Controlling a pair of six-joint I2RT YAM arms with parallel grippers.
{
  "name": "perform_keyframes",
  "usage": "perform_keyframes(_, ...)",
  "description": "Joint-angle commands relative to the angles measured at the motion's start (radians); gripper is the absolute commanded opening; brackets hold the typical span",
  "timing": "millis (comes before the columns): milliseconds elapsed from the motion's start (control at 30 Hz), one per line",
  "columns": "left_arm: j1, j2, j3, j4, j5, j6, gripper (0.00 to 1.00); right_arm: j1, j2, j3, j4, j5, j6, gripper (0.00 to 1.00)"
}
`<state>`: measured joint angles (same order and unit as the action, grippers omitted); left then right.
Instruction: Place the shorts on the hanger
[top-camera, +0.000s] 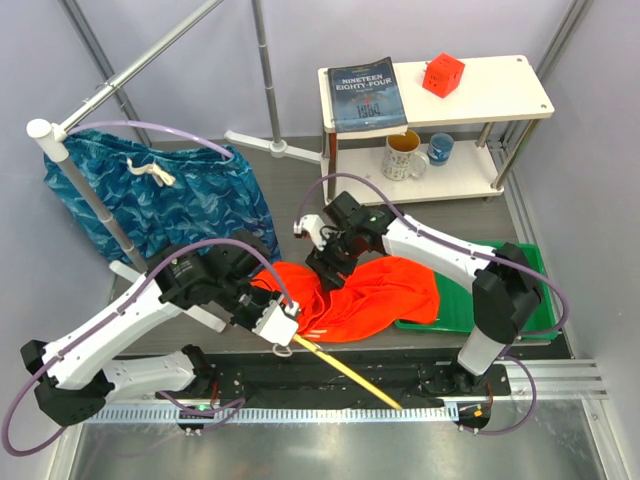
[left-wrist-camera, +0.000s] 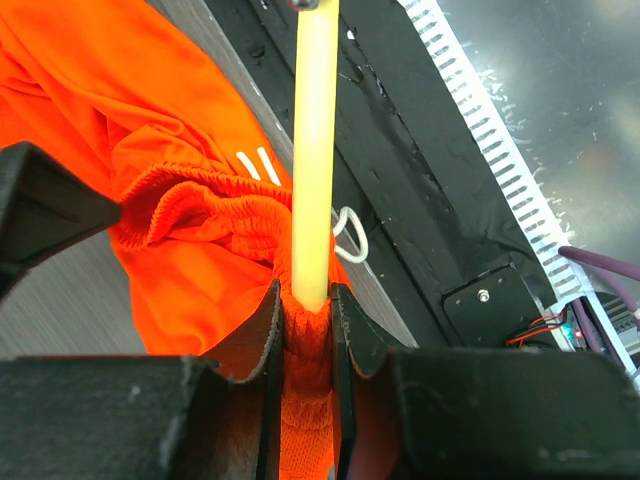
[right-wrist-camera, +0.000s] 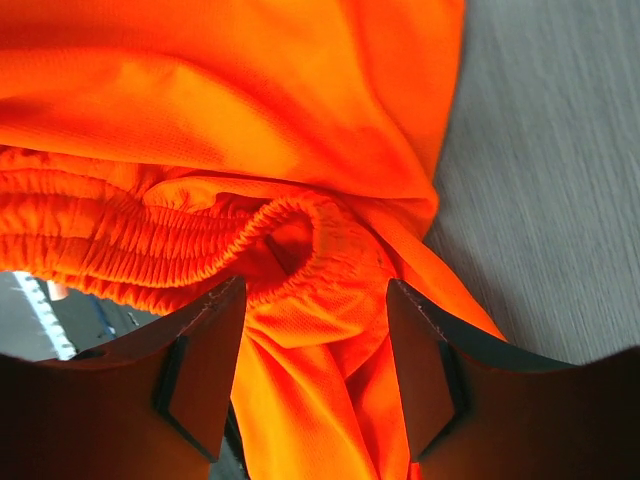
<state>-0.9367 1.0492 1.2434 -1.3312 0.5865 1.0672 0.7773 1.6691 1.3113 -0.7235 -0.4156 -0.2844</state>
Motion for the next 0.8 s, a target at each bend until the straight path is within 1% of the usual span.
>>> perform_keyframes(0,-0.007,-0.031,0.016,0.032,0.030,-0.035,0.00,0.034,0.029,0.034,0.009,0.093,-0.055,0.63)
perform_keyframes(267,-0.005,-0.023,0.014,0.049,0.035,-0.059,0.00,0.071,0.110,0.062,0.042,0.162,-0.088,0.60)
perform_keyframes(333,-0.004,-0.029,0.005,0.081,0.029,-0.101,0.00,0.079,0.121,0.062,0.045,0.170,-0.093,0.56)
perform_keyframes(367,-0.001,-0.037,-0.004,0.095,0.027,-0.117,0.00,0.080,0.126,0.062,0.044,0.175,-0.088,0.52)
perform_keyframes(400,0.012,-0.041,-0.010,0.104,0.032,-0.151,0.00,0.077,0.121,0.060,0.036,0.176,-0.084,0.40)
perform_keyframes(467,0.036,-0.052,-0.018,0.115,0.038,-0.179,0.00,0.068,0.100,0.043,0.012,0.164,-0.061,0.26)
perform_keyframes(500,0.067,-0.070,-0.021,0.115,0.044,-0.205,0.00,0.048,0.059,0.034,0.006,0.161,-0.052,0.13)
perform_keyframes(533,0.085,-0.080,-0.025,0.121,0.055,-0.217,0.00,0.030,0.037,0.022,-0.002,0.161,-0.044,0.06)
perform_keyframes(567,0.102,-0.092,-0.030,0.128,0.065,-0.233,0.00,0.010,0.011,0.002,-0.007,0.164,-0.041,0.01)
perform_keyframes(600,0.146,-0.106,-0.036,0.144,0.071,-0.252,0.00,-0.012,-0.035,-0.006,-0.010,0.158,-0.029,0.01)
perform_keyframes(633,0.176,-0.138,-0.054,0.165,0.082,-0.307,0.00,-0.076,-0.060,-0.010,-0.013,0.149,-0.021,0.01)
perform_keyframes(667,0.206,-0.152,-0.065,0.214,0.107,-0.337,0.00,-0.105,-0.083,-0.015,-0.028,0.134,-0.013,0.01)
perform_keyframes(700,0.264,-0.185,-0.082,0.228,0.119,-0.354,0.00,-0.172,-0.126,-0.017,-0.039,0.098,0.008,0.01)
perform_keyframes(767,0.306,-0.215,-0.096,0.256,0.134,-0.386,0.00,-0.222,-0.166,-0.017,-0.080,0.051,0.013,0.01)
